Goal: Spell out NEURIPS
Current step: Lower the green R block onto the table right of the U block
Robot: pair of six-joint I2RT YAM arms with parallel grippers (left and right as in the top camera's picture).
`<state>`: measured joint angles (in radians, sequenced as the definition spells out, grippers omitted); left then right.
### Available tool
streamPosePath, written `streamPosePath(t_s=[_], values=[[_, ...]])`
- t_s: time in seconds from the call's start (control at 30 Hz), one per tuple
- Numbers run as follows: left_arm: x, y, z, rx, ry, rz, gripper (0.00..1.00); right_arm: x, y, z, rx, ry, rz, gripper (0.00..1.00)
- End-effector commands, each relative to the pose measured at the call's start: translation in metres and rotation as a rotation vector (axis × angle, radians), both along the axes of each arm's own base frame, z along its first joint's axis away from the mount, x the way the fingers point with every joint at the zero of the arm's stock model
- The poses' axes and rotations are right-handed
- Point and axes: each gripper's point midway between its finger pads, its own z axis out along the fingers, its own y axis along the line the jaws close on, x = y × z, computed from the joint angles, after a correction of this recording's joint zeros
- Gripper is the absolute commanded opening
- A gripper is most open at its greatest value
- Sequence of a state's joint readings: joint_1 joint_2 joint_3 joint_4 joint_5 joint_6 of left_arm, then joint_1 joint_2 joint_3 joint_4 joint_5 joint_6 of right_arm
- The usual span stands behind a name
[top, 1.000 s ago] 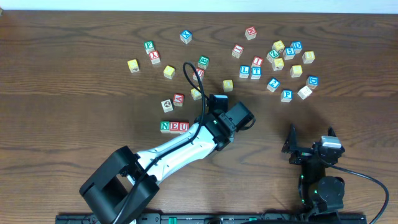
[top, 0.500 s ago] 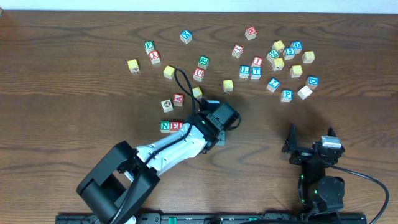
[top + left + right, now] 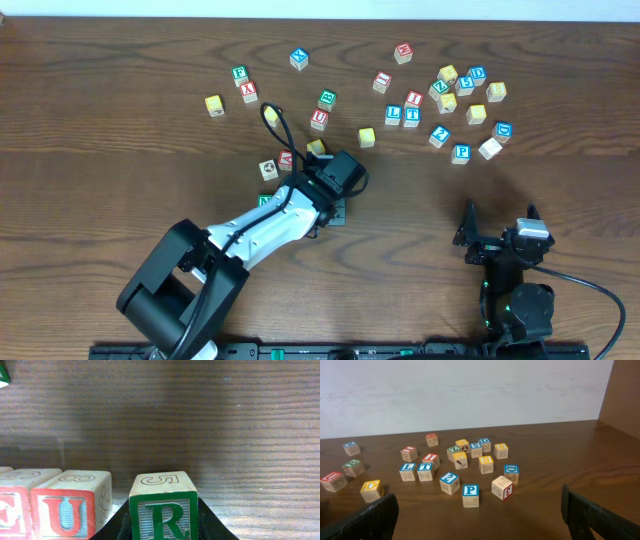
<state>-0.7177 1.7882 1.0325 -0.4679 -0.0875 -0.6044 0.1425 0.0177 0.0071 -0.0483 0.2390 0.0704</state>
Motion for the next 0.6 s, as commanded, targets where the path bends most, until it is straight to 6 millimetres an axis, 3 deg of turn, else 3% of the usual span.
streamPosePath(t_s=[0.0,0.57], values=[[0.0015,0.0074,-0.0015,0.018,0.005,-0.01,0.26,-0.0001,0.0001,-0.0012,-0.009,0.004,0.0,0.99],[-0.0022,0.017,-0.0037,0.046,0.035,-0.026,0.26,-0.0001,0.0,-0.0012,-0.009,0.004,0.0,0.99]])
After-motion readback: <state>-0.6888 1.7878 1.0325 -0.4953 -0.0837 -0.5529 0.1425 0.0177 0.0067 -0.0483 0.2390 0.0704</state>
